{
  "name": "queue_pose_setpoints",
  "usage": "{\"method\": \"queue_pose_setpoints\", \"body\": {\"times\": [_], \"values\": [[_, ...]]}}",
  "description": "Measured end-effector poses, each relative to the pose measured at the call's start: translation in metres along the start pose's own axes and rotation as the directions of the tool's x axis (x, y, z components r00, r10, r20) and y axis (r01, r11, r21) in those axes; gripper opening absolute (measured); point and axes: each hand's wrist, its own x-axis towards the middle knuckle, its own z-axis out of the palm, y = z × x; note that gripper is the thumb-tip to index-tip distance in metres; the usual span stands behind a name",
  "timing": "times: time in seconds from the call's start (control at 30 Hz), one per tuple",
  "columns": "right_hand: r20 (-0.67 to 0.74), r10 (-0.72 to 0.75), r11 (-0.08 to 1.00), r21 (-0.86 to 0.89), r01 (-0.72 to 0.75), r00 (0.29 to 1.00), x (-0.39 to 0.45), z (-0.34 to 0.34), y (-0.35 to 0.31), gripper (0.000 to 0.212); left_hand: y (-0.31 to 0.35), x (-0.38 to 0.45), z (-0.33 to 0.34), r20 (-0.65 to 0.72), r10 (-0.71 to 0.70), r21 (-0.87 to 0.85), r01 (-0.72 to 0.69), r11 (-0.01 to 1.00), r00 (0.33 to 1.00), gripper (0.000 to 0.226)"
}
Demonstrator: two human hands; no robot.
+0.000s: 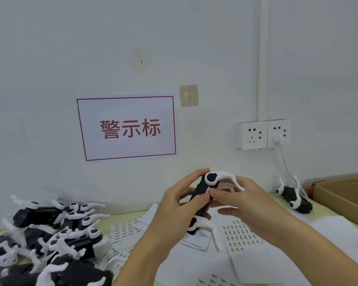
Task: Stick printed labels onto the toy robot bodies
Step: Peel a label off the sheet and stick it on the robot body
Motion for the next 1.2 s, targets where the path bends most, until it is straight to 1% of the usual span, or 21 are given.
{"method": "queue_pose_setpoints", "body": {"times": [0.07,0.17,0.2,0.27,0.33,0.53,0.67,0.73,0.9,1.0,1.2], "values": [[0.011,0.000,1.000,-0.006,0.000,1.000,0.0009,-0.0024,0.0000,0.018,-0.0001,0.0002,-0.0011,0.003,-0.012,-0.027,0.012,1.000,1.000,0.046],[0.029,-0.016,1.000,-0.021,0.016,0.999,0.0007,-0.0046,-0.0012,0.014,0.0015,0.0000,-0.0011,-0.012,0.004,-0.039,-0.004,0.999,1.000,0.044],[0.032,-0.024,0.999,-0.028,0.025,0.999,0.0008,-0.0042,-0.0012,0.018,0.0021,0.0000,-0.0003,-0.022,0.017,-0.026,-0.018,1.000,1.000,0.043],[0.015,-0.034,0.998,-0.057,0.035,0.999,0.0012,-0.0023,0.0003,0.021,0.0022,-0.0002,0.0025,-0.036,0.044,0.018,-0.044,0.999,0.998,0.042],[-0.014,-0.037,0.997,-0.062,0.036,0.999,0.0012,0.0002,0.0020,0.019,0.0014,-0.0006,0.0059,-0.037,0.062,0.057,-0.060,0.997,0.997,0.043],[-0.072,-0.030,1.000,-0.007,0.029,0.997,0.0019,0.0033,0.0053,0.018,0.0014,-0.0018,0.0081,-0.029,0.077,0.086,-0.074,0.994,0.997,0.043],[-0.002,-0.015,0.999,0.029,0.015,1.000,0.0025,-0.0001,0.0040,0.014,0.0016,-0.0017,0.0056,-0.041,0.058,0.047,-0.056,0.997,0.997,0.044],[0.031,-0.004,0.998,0.062,0.002,1.000,0.0022,-0.0022,0.0033,0.018,0.0016,-0.0018,0.0037,-0.040,0.052,0.027,-0.051,0.998,0.998,0.046],[-0.014,-0.040,0.999,0.020,0.040,0.999,0.0021,-0.0008,0.0051,0.013,0.0012,-0.0016,0.0030,-0.030,0.034,-0.010,-0.034,0.999,0.999,0.043],[-0.026,-0.059,0.998,-0.025,0.059,0.998,0.0020,0.0004,0.0047,0.013,-0.0002,-0.0003,0.0035,-0.040,0.013,-0.034,-0.015,0.999,0.999,0.039],[-0.028,-0.042,0.999,-0.031,0.042,0.999,0.0025,0.0005,0.0041,0.014,-0.0026,0.0010,0.0017,-0.017,-0.035,-0.058,0.034,0.998,0.999,0.042]]}}
